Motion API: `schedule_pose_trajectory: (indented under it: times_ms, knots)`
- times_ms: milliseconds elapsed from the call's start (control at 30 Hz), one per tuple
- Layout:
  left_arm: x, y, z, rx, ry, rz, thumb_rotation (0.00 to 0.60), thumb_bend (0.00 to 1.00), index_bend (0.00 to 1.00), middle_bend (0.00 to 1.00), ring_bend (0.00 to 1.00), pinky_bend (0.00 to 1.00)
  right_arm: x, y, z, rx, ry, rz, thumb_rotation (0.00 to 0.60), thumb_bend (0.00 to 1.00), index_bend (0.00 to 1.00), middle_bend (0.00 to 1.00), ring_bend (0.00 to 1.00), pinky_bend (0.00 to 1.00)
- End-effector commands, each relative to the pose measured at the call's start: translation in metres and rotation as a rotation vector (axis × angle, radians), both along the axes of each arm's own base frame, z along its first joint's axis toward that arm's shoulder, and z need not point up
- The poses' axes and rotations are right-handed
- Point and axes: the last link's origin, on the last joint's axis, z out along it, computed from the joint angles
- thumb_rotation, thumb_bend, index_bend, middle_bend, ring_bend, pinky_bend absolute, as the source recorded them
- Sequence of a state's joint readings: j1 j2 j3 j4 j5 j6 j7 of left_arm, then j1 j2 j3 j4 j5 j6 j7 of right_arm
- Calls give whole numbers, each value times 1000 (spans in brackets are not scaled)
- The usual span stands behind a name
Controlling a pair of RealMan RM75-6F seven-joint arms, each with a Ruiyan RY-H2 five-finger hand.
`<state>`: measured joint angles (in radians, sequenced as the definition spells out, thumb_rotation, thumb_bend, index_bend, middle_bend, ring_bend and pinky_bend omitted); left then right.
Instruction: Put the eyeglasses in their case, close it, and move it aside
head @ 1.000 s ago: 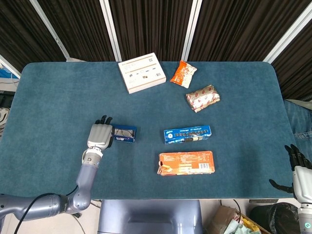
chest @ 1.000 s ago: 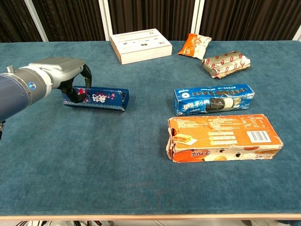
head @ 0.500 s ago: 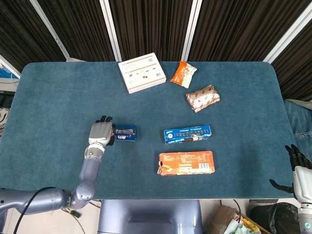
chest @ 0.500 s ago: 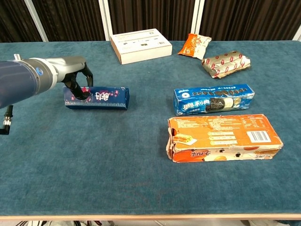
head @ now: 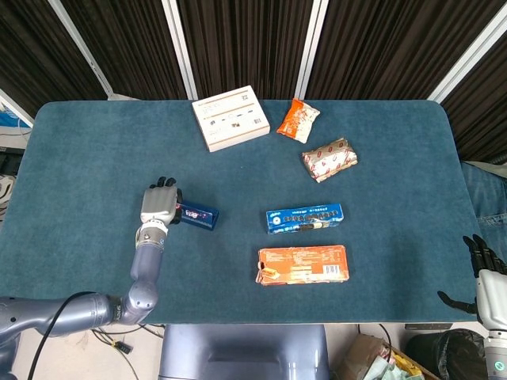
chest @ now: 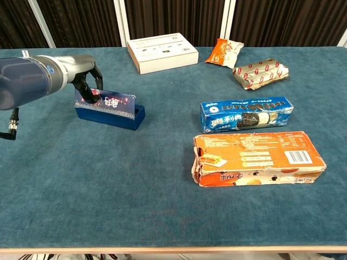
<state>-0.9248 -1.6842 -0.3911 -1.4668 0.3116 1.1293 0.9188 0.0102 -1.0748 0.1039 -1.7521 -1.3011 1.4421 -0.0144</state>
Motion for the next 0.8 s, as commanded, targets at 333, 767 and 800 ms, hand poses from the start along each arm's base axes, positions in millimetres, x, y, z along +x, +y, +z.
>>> schedule_pose_trajectory:
  times_ms: [333, 767, 800]
  knots:
    - [1, 9, -3, 2, -3, 24, 600, 453, 558, 142, 49, 190, 0, 0, 0, 2, 0, -2, 600, 200, 65, 24, 117, 161]
    - [2, 14, -7, 16, 12, 18, 600, 448, 447, 141, 48, 190, 0, 0, 0, 3, -7, -4, 600, 199, 66, 24, 117, 161]
    - [2, 15, -7, 19, 13, 18, 600, 448, 434, 141, 48, 190, 0, 0, 0, 3, -7, -4, 600, 200, 66, 24, 117, 161]
